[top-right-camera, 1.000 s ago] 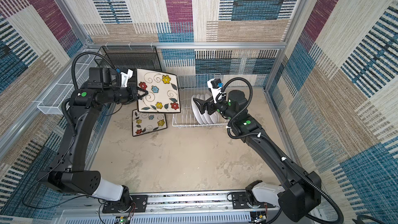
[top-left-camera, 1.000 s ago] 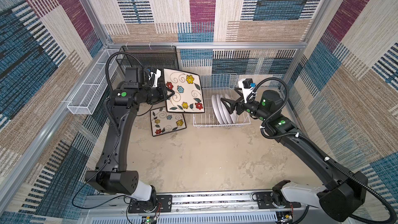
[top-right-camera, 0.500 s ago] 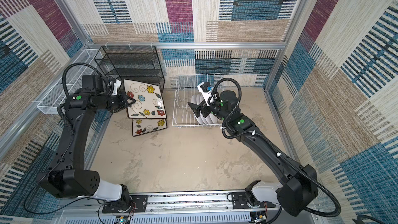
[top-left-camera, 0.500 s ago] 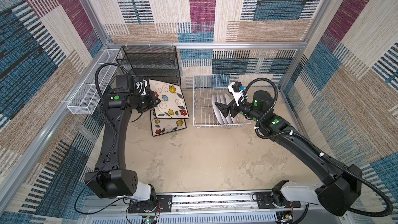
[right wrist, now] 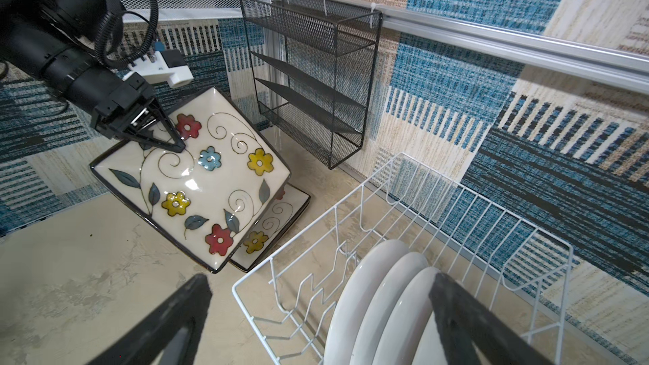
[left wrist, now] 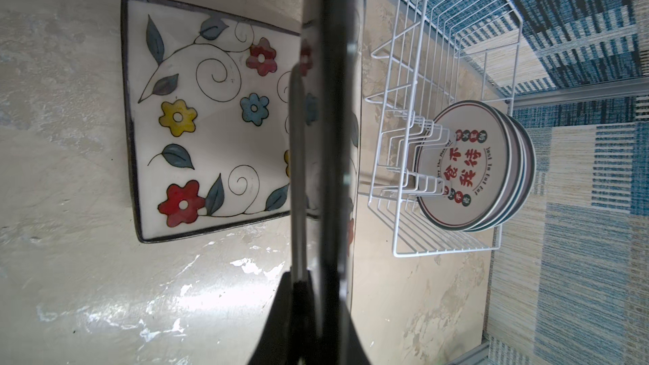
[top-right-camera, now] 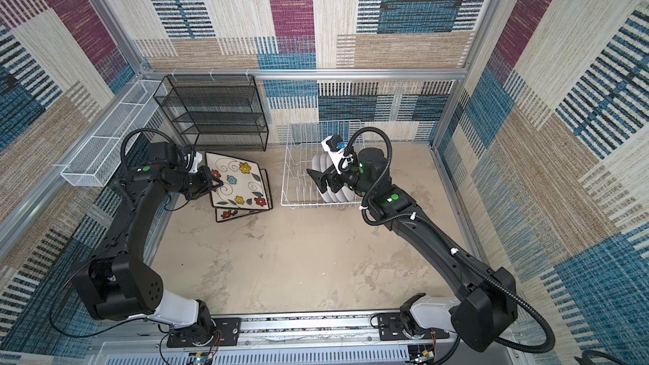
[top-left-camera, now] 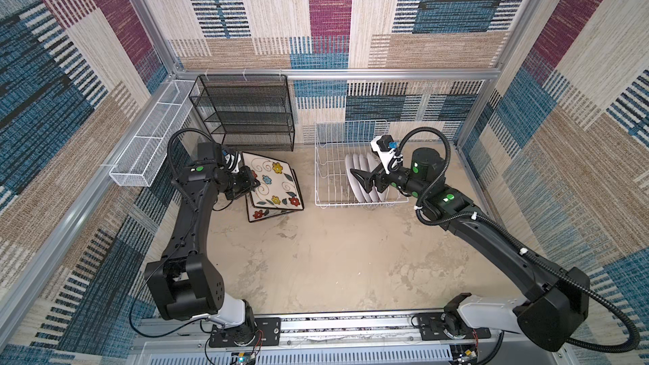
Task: Unload the plates from the dish rack
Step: Place the plate among the plates.
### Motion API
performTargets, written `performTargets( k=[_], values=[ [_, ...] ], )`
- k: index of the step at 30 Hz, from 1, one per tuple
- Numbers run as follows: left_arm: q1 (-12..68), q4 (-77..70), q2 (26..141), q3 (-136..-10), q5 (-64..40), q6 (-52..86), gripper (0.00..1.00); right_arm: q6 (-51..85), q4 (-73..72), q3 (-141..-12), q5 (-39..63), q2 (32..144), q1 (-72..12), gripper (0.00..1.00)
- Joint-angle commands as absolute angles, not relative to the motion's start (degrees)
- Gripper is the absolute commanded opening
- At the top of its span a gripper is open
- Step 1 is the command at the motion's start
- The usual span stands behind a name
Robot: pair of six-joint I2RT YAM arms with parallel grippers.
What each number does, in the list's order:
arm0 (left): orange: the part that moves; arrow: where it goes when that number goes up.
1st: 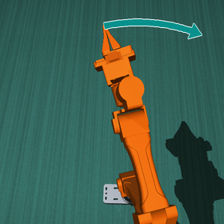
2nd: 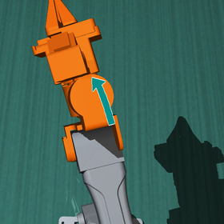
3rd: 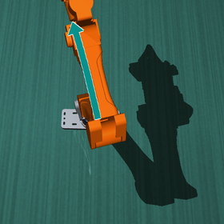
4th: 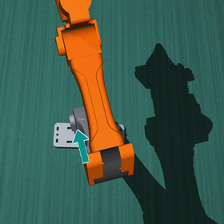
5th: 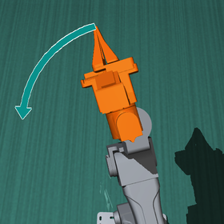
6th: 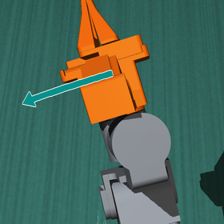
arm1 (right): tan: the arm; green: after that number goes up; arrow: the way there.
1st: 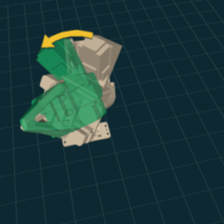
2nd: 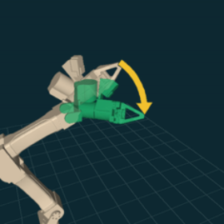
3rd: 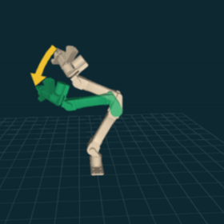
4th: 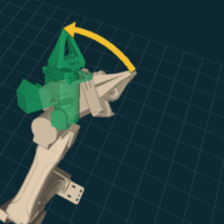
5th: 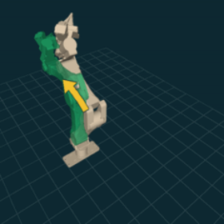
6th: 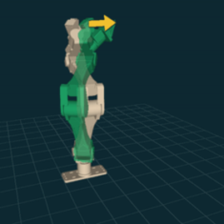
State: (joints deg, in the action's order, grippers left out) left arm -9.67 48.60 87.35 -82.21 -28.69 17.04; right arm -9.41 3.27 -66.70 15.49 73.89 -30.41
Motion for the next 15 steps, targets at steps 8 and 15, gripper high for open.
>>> performTargets(
  k=[8,15],
  values=[
    [-13.5,34.1,92.7,-78.0,-40.0,12.0,0.0,-6.9,3.4,-66.7,17.8,74.9,-30.6,1.0],
    [-14.9,33.1,96.5,-78.6,-43.6,10.4,0.0,-5.8,3.4,-66.6,18.5,75.0,-30.6,1.0]
  ],
)
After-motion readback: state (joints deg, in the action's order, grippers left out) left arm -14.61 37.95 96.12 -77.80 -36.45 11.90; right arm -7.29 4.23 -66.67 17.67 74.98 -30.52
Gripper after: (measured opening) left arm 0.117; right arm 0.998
